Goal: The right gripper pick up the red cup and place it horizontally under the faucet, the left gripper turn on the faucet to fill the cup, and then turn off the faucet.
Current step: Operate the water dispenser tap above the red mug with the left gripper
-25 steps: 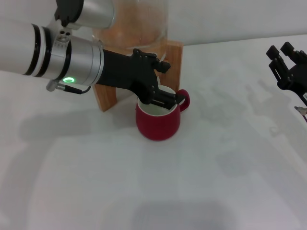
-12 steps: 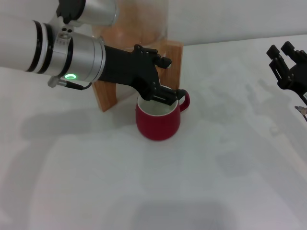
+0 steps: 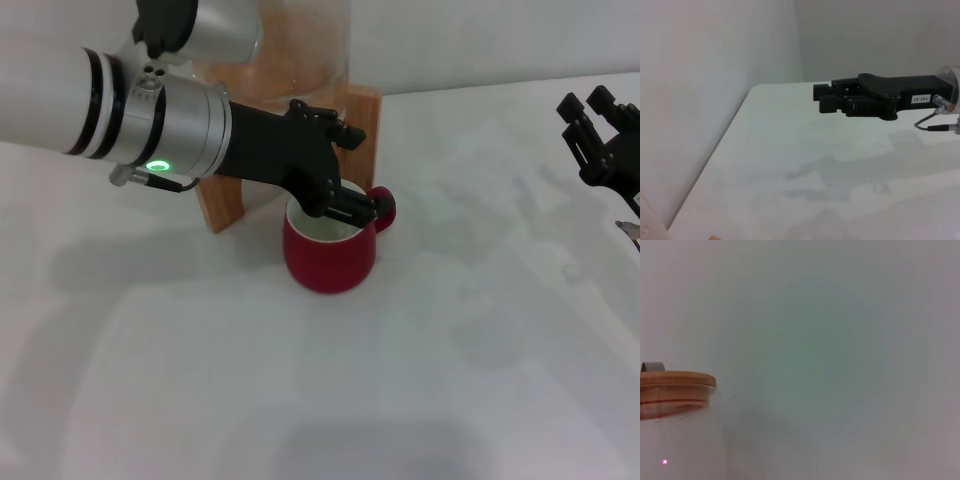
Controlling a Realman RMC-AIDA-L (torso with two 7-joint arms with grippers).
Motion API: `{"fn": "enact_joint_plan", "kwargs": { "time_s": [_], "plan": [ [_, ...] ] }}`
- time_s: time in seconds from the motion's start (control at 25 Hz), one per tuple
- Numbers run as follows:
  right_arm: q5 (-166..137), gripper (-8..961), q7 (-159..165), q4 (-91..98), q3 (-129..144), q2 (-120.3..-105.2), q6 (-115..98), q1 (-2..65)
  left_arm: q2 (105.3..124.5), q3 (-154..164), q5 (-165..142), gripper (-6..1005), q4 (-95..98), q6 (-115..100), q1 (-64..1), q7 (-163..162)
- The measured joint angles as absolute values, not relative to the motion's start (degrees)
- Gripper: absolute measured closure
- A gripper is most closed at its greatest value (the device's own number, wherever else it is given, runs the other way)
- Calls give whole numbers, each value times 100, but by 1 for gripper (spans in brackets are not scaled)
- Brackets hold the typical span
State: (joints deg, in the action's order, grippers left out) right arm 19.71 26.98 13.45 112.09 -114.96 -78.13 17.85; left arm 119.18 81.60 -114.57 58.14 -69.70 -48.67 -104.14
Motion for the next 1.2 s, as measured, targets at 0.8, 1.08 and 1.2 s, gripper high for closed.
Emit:
{"fn": "enact_joint_plan", "kwargs": {
  "time_s": [0.8,1.08,1.2],
  "plan": [
    [1970,572,2698,1335,11171,-11496,-7911,1730,11918,8157,-11474,138,5909,-6903,-4816,-10411],
    [1961,571,2698,1336,11171,-11496,-7922,1729,11918,8156,-11485,138,5919,-6816,-4789,-10406],
    [1953,571,2698,1336,11171,-11496,-7934,1724,11918,8156,-11487,138,5919,-6799,-4774,-10403]
  ]
}}
